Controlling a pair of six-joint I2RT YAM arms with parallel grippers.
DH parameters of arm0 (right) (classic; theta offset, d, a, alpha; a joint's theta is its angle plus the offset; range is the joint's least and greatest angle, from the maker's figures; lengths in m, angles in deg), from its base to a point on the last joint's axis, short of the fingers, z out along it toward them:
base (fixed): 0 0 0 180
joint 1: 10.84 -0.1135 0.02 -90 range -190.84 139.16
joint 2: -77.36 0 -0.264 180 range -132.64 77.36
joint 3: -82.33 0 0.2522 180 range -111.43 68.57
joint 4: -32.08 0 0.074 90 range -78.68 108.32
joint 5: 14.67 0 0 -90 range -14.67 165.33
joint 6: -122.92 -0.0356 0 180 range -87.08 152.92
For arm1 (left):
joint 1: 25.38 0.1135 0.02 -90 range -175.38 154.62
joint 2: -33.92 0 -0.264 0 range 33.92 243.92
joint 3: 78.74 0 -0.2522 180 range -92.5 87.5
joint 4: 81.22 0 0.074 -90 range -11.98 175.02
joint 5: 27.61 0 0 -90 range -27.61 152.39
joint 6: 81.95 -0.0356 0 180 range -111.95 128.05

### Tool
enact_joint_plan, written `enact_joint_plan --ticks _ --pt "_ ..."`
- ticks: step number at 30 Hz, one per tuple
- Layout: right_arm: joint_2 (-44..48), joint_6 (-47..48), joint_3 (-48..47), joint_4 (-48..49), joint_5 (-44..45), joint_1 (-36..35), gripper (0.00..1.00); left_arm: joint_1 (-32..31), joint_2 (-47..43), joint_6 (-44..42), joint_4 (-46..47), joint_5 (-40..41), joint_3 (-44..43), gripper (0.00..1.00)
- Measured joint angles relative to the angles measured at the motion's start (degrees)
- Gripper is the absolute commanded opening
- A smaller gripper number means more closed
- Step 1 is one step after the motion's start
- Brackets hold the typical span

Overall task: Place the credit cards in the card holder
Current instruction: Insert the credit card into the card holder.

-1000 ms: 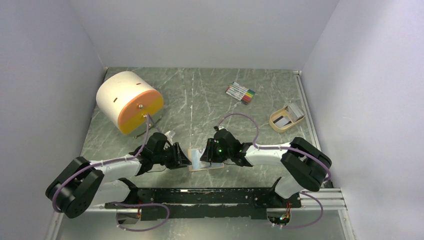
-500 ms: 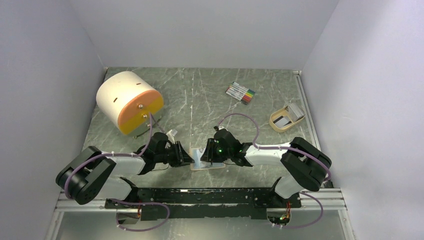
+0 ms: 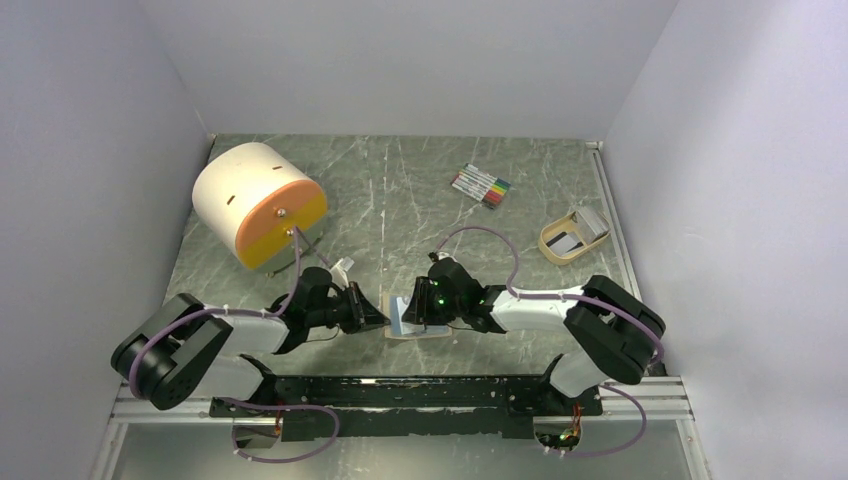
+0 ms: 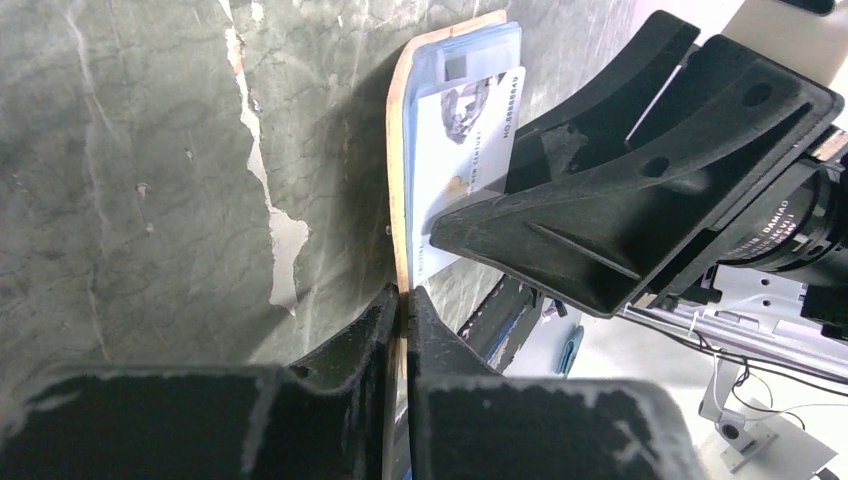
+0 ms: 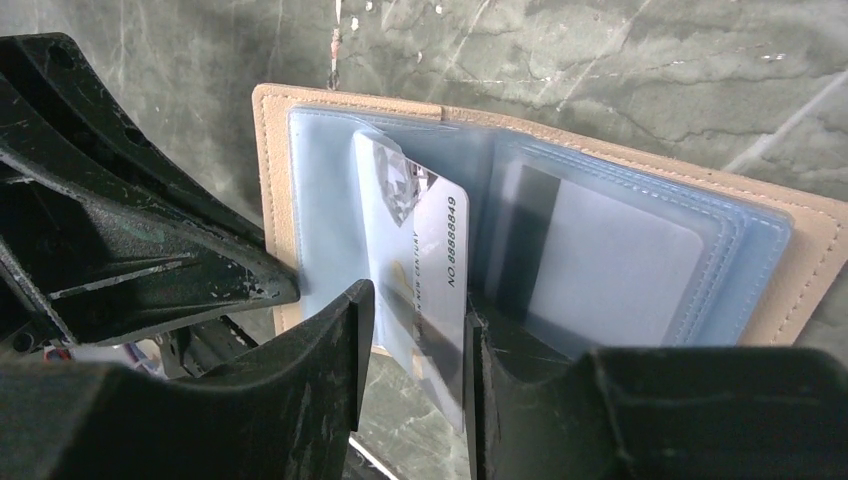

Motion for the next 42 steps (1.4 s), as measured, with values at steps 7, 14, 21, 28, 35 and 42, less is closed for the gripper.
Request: enact_joint_plan --ticks 7,14,21,28,35,42 --pt "2.6 1.5 -1.3 -5.9 2.6 0.0 0.44 0.0 1.8 0.2 1.3 -0.4 0.0 0.09" --pt "3.4 3.1 -3.2 -10.8 4.5 0.0 0.45 0.0 2.6 0.3 1.6 -0.5 0.2 0.09" --pt "4.0 4.4 -3.9 -13.4 5.6 0.0 0.45 0.0 3.3 0.3 1.8 -0.7 0.2 0.09" --pt "2.6 4.4 -3.9 -10.5 4.5 0.0 0.44 0.0 3.7 0.3 2.1 -0.9 0.2 0.09" --pt "1.7 4.2 -3.2 -7.7 2.6 -0.3 0.42 0.0 3.7 0.3 2.1 -0.9 0.2 0.09" --pt "0.7 3.3 -2.7 -5.8 1.0 -1.2 0.39 0.0 2.4 0.3 1.6 -1.0 0.2 0.09"
